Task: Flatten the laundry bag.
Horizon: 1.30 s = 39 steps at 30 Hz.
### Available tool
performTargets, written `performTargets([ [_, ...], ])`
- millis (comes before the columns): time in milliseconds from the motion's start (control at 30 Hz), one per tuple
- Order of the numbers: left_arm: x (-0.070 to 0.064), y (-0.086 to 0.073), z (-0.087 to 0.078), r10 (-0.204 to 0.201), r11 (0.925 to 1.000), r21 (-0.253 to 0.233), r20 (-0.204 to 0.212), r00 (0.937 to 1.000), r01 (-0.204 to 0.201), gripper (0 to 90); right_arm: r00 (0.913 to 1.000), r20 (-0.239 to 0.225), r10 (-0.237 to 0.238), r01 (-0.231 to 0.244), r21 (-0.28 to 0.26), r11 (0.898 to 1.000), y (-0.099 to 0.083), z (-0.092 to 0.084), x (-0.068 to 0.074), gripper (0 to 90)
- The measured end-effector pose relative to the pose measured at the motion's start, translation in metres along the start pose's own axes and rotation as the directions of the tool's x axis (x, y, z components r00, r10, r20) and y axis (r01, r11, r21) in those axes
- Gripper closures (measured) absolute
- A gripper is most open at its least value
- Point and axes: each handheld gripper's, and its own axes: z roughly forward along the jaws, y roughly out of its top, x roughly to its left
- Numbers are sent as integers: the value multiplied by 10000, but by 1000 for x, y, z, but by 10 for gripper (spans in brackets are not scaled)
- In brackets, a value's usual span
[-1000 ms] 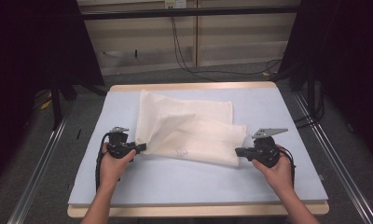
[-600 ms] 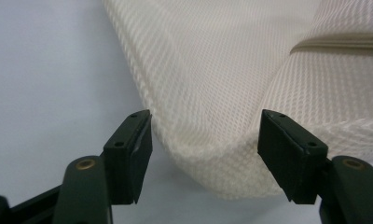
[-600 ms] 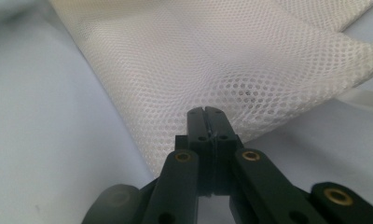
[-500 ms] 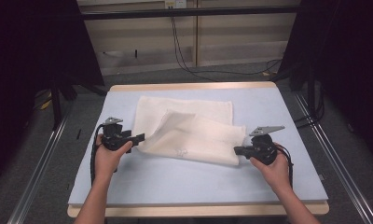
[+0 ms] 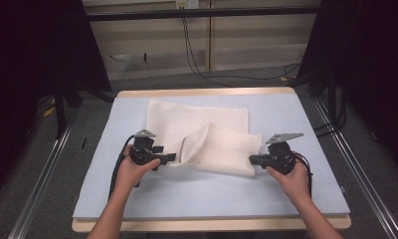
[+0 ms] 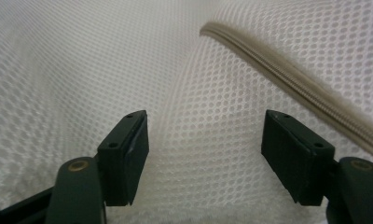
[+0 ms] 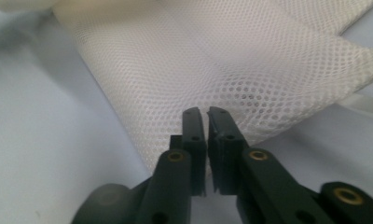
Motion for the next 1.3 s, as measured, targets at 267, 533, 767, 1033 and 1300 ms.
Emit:
performTargets([
  [267, -2, -9, 5, 671, 9972, 352, -251, 9974, -662, 455, 9944, 556, 904, -897, -144, 9959, 2, 2, -12, 565],
  [533, -7, -12, 6, 972, 9936, 644, -715, 9927, -927, 617, 9706, 1316, 2016, -2031, -25, 9792, 7, 12, -24, 500],
  [767, -7, -14, 2, 317, 9976, 637, -615, 9976, -277, 841, 9525, 1346, 2731, -2708, -353, 9620, 7, 17, -32, 517],
  [1033, 0, -15, -13, -370, 9983, 428, -482, 9981, 391, 863, 9833, 708, 1675, -1589, -1142, 9807, 10, 4, -27, 840],
  [1300, 3, -20, -29, -554, 9982, 230, -371, 9978, 563, 863, 9962, 113, 860, -832, -1532, 9847, -1, -16, -13, 844],
])
